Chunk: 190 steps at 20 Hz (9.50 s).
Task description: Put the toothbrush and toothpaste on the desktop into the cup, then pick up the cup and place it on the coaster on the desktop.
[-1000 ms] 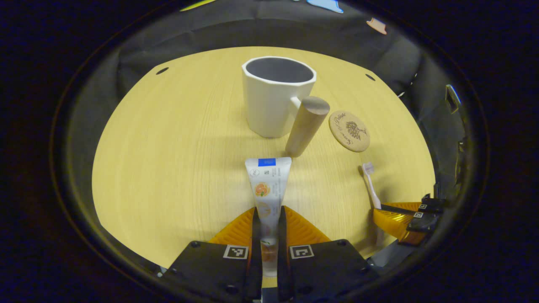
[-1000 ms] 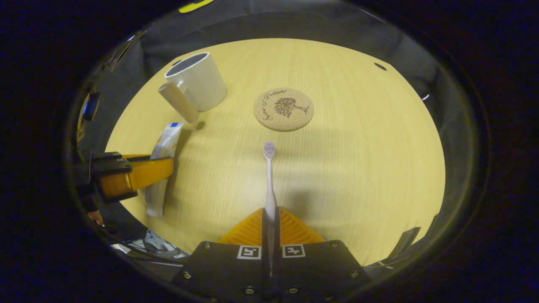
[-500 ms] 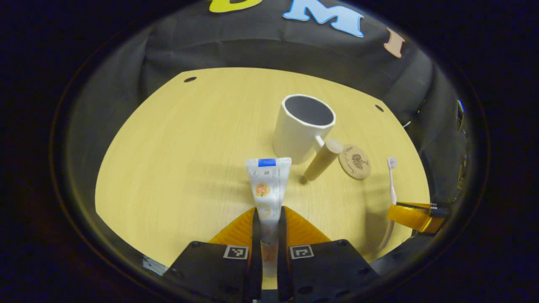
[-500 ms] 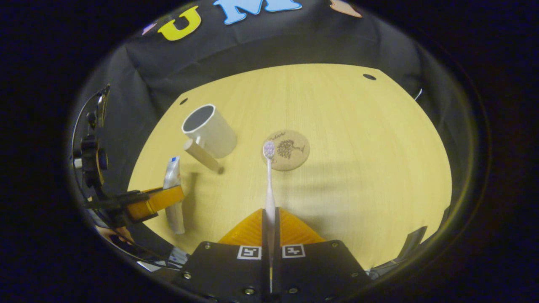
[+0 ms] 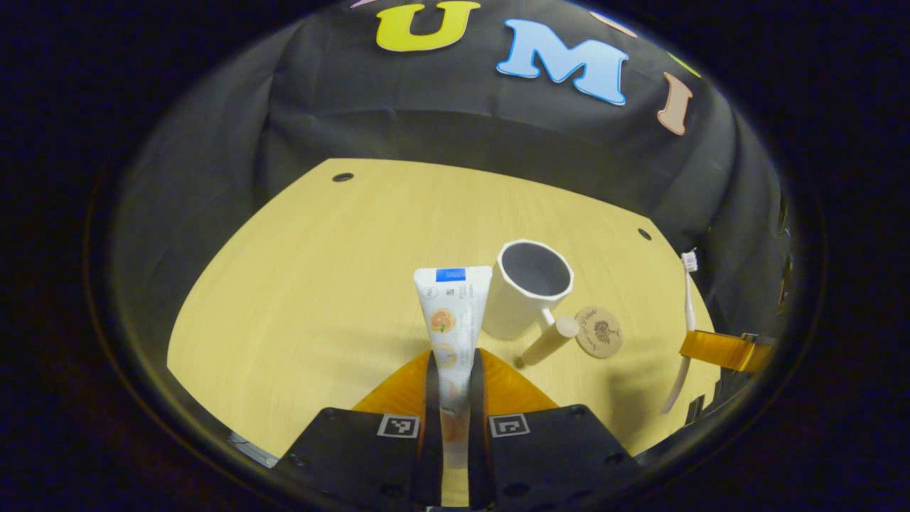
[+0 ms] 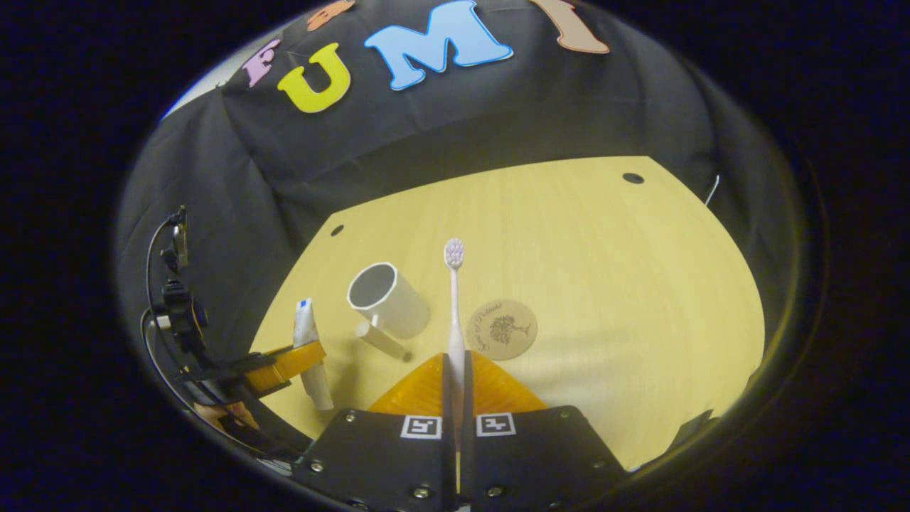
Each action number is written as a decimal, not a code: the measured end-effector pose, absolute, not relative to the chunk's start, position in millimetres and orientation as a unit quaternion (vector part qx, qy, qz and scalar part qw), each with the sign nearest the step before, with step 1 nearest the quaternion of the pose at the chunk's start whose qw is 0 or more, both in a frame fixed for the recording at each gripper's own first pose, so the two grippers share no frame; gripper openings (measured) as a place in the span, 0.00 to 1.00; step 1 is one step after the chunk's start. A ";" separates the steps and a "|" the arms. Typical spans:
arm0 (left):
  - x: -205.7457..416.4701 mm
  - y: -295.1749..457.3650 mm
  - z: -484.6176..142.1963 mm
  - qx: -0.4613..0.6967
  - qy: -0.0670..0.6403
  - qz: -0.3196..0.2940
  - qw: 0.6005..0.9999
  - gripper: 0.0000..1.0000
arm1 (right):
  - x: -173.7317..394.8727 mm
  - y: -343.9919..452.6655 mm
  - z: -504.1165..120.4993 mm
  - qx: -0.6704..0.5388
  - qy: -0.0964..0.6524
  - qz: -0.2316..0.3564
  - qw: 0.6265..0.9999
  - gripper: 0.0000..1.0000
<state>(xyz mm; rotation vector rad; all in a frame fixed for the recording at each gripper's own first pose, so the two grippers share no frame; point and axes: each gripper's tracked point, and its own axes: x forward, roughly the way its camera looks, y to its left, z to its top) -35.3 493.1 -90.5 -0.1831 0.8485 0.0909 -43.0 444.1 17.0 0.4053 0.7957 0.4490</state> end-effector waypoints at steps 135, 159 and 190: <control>42.6 402.8 -153.6 -0.108 0.534 0.004 0.839 0.87 | 5.4 330.9 88.9 0.144 0.193 0.068 0.968 0.87; 44.3 394.6 -163.1 -0.058 0.533 0.012 0.844 0.29 | -18.0 296.3 72.1 0.171 0.221 0.045 0.959 0.87; 7.5 254.2 -153.0 -0.022 0.545 -0.114 0.830 0.30 | -41.1 264.0 68.0 0.187 0.224 0.015 0.956 0.87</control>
